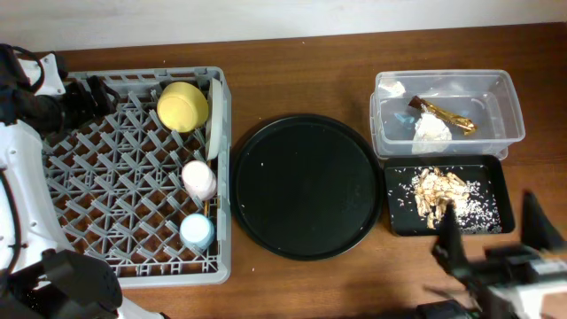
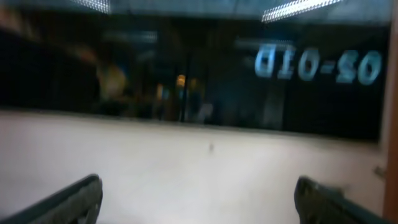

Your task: Sort waste into correct bins and load items into the dishwasher rack

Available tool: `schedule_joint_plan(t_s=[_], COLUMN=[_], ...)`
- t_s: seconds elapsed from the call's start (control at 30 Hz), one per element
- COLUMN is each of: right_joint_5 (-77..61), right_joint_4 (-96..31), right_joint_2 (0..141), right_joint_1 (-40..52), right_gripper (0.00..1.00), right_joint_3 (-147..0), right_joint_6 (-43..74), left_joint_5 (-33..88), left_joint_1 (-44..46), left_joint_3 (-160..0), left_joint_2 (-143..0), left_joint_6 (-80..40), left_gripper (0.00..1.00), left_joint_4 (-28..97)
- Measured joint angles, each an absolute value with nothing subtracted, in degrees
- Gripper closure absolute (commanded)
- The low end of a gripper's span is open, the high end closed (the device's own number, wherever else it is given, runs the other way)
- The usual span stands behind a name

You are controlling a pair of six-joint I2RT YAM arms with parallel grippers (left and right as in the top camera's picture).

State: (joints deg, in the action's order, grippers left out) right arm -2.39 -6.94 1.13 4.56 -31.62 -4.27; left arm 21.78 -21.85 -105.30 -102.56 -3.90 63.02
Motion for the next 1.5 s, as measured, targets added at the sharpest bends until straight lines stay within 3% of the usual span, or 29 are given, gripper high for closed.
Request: schedule_joint_plan(t_s=[0.1,0.27,0.47,1.33,1.5], right_joint_5=[-3.3,-4.2,-3.9,-3.5,-3.5], right_joint_4=[8.0,13.0,-4.0,-3.9,-3.9], right_joint_2=[1.0,0.9,0.7,0.8,0.8], right_joint_1=[4.6,4.6,4.0,3.8,3.8], right_gripper=[0.01,0.01,0.01,0.01,0.01], right_joint_3=[-16.0,-1.5,-0.6,-0.6,-0.6], right_joint_6=[-4.5,-4.5,-4.5,-4.5,-4.5], left_joint_5=[21.8,21.8,21.8,21.6,20.8], left_joint_1=[-21.8,-21.8,-21.8,-22.1,-18.7], left_joint_3=[-105.3,-105.3,-105.3,-105.3,-105.0], left_joint_2=[-102.6,-102.6,-102.6,-102.3,-88.7], left_joint_6=[-3.9,-3.9,-3.9,-3.9,-3.9], left_gripper=[0.01,0.01,0.01,0.01,0.01], left_joint_4=[63.0,63.0,63.0,63.0,63.0])
